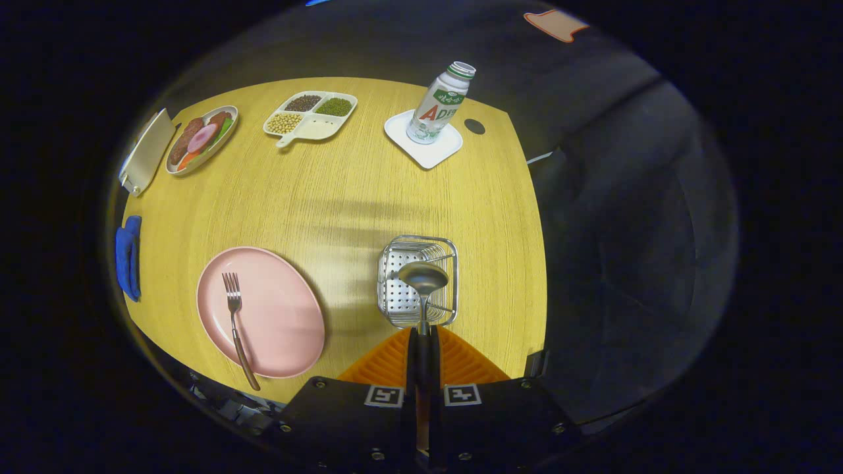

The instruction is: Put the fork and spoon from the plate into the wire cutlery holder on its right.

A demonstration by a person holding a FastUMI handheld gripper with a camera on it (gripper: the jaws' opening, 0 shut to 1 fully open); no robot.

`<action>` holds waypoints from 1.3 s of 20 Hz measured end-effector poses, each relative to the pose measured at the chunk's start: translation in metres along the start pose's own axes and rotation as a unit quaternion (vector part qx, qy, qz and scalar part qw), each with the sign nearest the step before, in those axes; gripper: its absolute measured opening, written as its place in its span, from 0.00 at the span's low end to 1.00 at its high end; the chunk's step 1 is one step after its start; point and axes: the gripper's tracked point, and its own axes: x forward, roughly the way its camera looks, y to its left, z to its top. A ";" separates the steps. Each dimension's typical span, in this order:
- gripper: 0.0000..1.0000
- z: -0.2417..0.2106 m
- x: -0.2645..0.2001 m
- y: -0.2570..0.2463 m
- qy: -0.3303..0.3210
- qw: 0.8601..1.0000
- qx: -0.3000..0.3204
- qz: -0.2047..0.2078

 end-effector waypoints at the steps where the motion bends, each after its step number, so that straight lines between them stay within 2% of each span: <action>1: 0.08 0.001 0.005 -0.001 0.006 1.000 -0.004 0.004; 9: 0.08 0.001 0.019 -0.001 0.029 0.999 -0.015 0.041; 13: 0.14 0.002 0.014 -0.002 0.021 0.999 0.011 0.047; 14: 0.23 0.003 0.011 -0.002 0.020 0.999 0.014 0.047; 15: 0.25 0.005 0.008 -0.002 0.016 0.999 0.016 0.049; 26: 0.25 0.018 -0.027 0.018 -0.026 0.997 0.040 0.055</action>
